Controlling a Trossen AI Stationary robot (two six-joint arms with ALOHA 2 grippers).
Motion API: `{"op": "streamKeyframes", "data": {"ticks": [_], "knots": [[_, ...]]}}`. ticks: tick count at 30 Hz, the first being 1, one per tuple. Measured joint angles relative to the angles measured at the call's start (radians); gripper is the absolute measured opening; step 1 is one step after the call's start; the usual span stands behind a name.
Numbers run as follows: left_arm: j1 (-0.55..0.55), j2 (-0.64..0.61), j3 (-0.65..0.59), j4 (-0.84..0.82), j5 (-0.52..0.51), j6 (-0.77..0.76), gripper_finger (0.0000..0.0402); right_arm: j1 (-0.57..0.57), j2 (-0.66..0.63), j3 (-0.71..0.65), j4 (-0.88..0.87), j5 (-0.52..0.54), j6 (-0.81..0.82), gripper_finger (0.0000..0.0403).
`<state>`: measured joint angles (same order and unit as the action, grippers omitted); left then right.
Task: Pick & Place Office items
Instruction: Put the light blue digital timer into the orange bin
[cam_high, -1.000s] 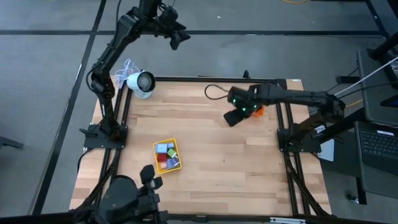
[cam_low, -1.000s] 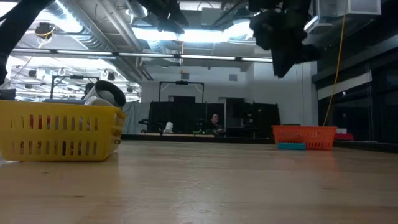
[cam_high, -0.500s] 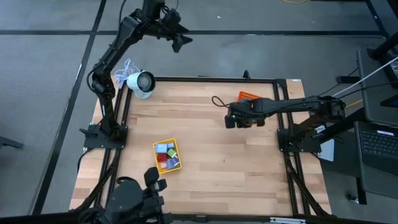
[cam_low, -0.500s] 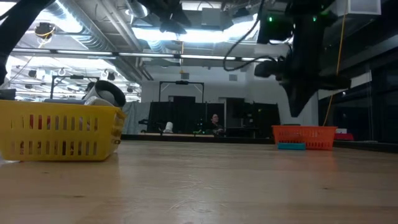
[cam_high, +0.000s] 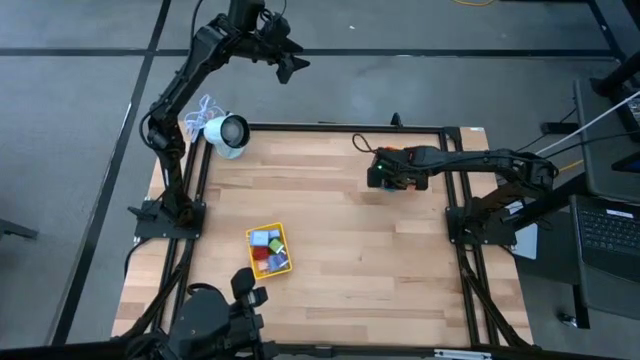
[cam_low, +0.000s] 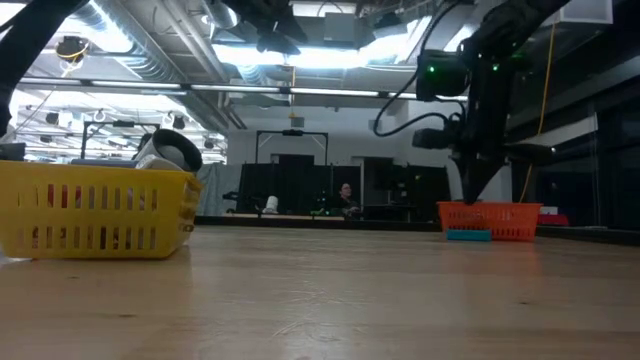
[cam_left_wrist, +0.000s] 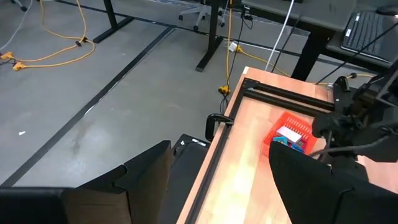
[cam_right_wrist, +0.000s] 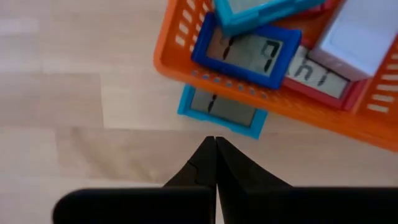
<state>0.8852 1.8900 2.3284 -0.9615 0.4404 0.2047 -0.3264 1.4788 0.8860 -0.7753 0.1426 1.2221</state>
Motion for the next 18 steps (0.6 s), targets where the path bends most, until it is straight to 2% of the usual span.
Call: {"op": "streamKeyframes", "data": {"ticks": [8,18], "knots": [[0.006,0.0,0.0,0.0,0.0,0.002,0.0264,-0.049,0.0,-0.093,0.118,-0.042,-0.008,0.0],[0.012,0.01,0.0,-0.008,-0.001,0.0,0.0264,-0.077,0.0,-0.146,0.151,-0.057,-0.023,0.0]]}}
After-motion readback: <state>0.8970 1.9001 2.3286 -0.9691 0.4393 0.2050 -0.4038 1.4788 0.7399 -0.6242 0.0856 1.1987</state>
